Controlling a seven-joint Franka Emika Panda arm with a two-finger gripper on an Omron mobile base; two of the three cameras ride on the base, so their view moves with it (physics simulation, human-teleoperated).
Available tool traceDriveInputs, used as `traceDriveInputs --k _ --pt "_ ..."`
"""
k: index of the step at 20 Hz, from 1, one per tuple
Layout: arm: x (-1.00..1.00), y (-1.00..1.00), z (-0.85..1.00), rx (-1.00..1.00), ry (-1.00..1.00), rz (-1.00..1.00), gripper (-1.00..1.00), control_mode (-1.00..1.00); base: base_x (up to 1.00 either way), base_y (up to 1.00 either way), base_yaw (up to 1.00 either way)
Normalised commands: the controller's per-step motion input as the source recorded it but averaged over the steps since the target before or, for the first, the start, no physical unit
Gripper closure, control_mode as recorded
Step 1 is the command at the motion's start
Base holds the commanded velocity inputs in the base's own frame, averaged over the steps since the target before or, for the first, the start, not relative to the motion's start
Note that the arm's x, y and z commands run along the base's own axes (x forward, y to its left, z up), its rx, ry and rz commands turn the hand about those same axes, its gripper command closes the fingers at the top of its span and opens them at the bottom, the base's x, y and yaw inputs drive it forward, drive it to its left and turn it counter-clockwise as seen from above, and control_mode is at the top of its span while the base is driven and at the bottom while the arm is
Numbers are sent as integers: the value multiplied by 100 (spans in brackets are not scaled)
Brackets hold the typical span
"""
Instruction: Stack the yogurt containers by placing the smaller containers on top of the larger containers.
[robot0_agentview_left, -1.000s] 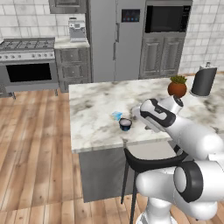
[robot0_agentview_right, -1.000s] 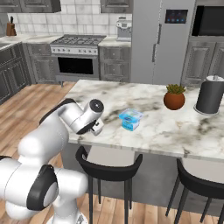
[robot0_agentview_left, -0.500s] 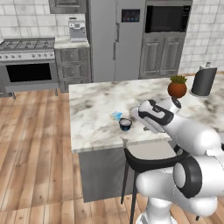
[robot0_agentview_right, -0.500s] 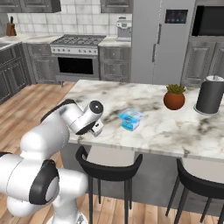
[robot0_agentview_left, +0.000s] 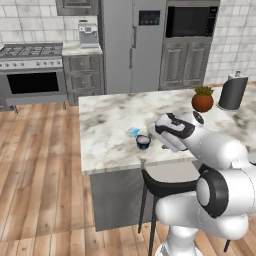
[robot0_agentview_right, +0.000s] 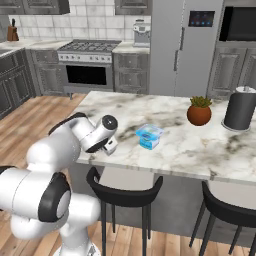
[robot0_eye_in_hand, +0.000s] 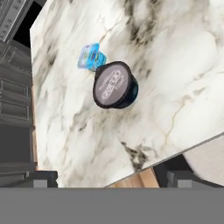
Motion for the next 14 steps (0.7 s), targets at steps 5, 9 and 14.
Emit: traceDriveInputs --k 5,9,14 --pt "20 0 -11 3 0 0 -100 -100 0 0 0" --pt "19 0 -11 2 0 0 -100 -100 0 0 0" --pt "17 0 -16 0 0 0 -100 -100 0 0 0"
